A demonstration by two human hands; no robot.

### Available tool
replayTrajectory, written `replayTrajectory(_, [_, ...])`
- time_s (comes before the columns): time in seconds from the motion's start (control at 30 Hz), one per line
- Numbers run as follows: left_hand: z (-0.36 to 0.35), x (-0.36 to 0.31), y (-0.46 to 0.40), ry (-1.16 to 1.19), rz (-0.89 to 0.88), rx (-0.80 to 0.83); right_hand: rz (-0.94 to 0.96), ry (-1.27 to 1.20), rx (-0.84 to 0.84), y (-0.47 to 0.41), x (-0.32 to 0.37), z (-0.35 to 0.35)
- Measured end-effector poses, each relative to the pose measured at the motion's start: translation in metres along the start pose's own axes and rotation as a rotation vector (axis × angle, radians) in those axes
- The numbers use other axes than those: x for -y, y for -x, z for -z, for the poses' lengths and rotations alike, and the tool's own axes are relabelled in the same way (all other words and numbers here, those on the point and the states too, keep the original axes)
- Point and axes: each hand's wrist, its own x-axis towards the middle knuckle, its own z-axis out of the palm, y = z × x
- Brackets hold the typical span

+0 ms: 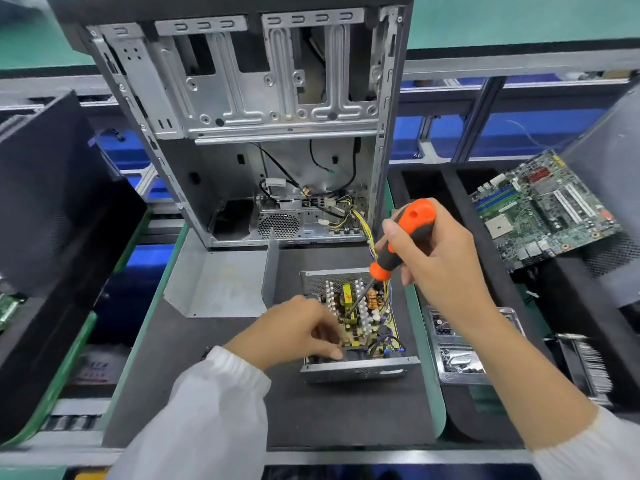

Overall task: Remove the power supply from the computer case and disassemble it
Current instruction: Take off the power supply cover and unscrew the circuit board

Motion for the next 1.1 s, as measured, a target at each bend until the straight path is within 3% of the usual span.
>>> replayTrajectory(0.13, [-0.006,0.003,0.001,0.065,-0.046,0.112,-0.005,0.029,-0.008,0.005,-0.004,0.009])
replayTrajectory(0.37, [-0.011,0.006,0.007,0.123,-0.04,-0.08,-0.011,0.026,-0.01,0.011,-0.007,0.015])
replayTrajectory(0.63, [-0.019,0.001,0.007,0.017,-0.065,-0.143,0.031,0.035,-0.054,0.012,-0.004,0.024])
replayTrajectory(0.97, [-0.031,0.009,0.002,0.161,-0.091,-0.225,0.059,-0.085,-0.106,0.011,-0.01,0.035])
replayTrajectory(1.1, [-0.034,0.012,0.002,0.224,-0.077,-0.313,0.025,0.058,-0.041,0.009,-0.019,0.041])
